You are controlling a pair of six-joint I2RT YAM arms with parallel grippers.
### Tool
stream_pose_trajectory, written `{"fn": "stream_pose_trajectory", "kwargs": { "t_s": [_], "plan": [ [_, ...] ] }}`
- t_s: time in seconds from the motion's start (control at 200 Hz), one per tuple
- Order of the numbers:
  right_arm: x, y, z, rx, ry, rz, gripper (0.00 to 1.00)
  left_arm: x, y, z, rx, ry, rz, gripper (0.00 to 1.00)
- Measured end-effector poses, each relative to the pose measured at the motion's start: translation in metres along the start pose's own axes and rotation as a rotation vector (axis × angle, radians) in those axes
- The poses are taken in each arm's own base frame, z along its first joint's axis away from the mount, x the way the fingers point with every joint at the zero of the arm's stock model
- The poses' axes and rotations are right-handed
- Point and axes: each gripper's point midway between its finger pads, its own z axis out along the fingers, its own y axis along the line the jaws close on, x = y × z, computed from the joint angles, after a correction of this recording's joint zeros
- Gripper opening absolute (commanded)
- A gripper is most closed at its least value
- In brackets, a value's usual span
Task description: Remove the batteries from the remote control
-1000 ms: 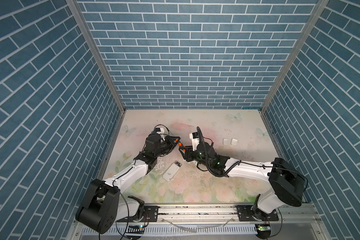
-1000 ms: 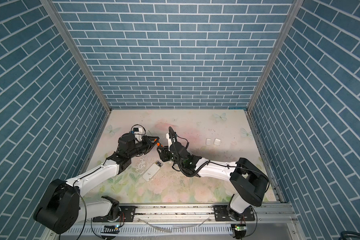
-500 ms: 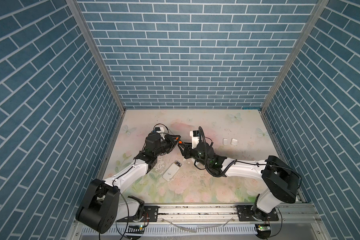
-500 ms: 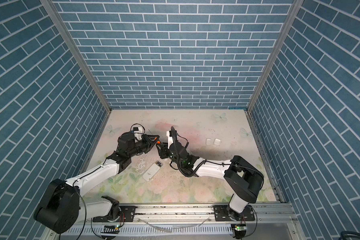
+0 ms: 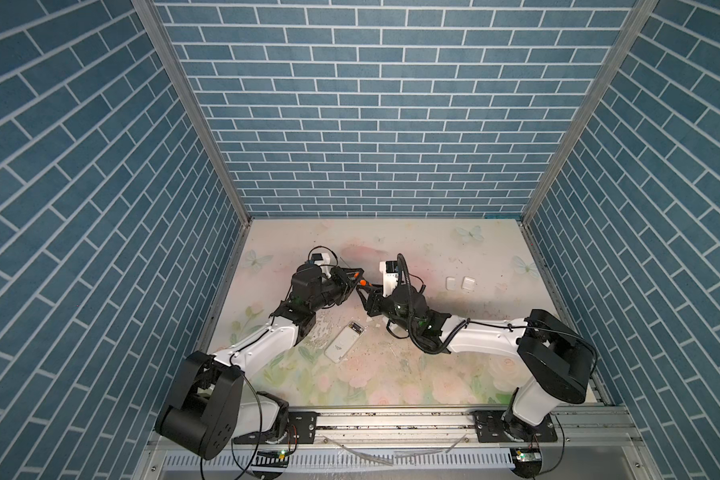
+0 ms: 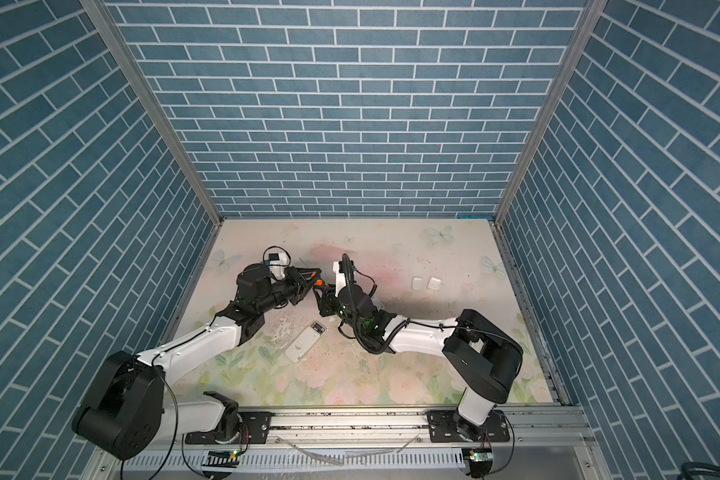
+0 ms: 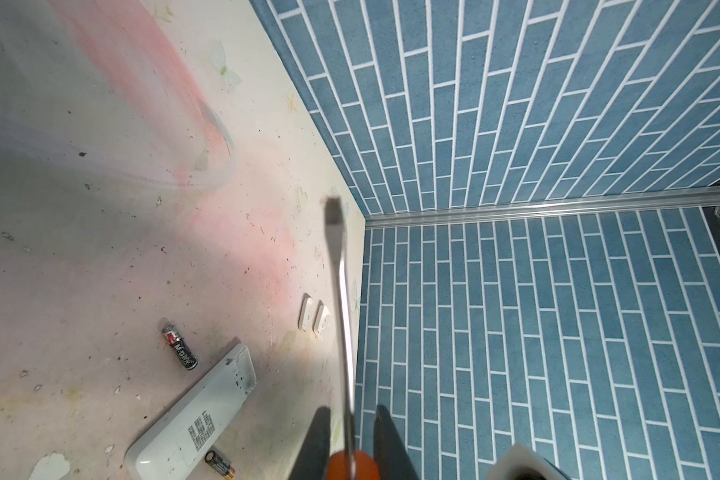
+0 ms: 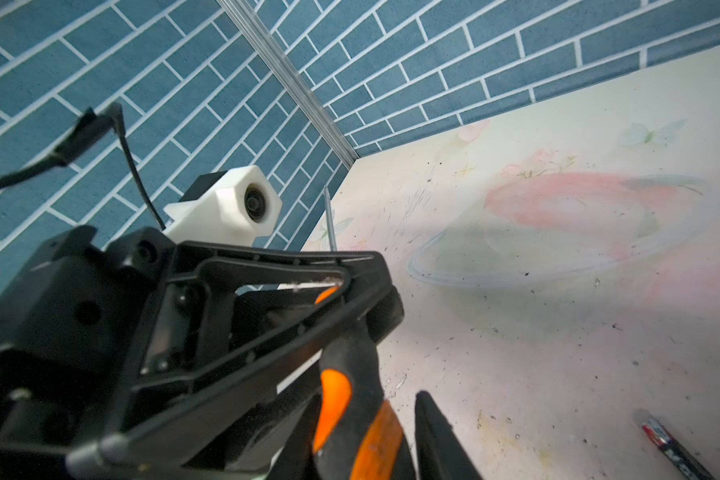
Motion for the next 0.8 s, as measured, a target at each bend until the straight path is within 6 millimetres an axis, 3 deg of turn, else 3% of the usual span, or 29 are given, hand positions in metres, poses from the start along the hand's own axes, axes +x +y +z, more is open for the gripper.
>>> {"fn": "stream_pose_trajectory", "kwargs": {
  "t_s": [0.4,0.8],
  "plan": [
    [-0.007,0.002,0.001,-0.008,-0.025,-0.012,0.36,0.001,0.004,-0.001,0.002,0.001,-0.009,0.0],
    [-0.01,0.003,0.004,-0.016,-0.049,-0.033,0.29,0.001,0.004,0.0,0.005,0.006,-0.016,0.0]
  ]
}}
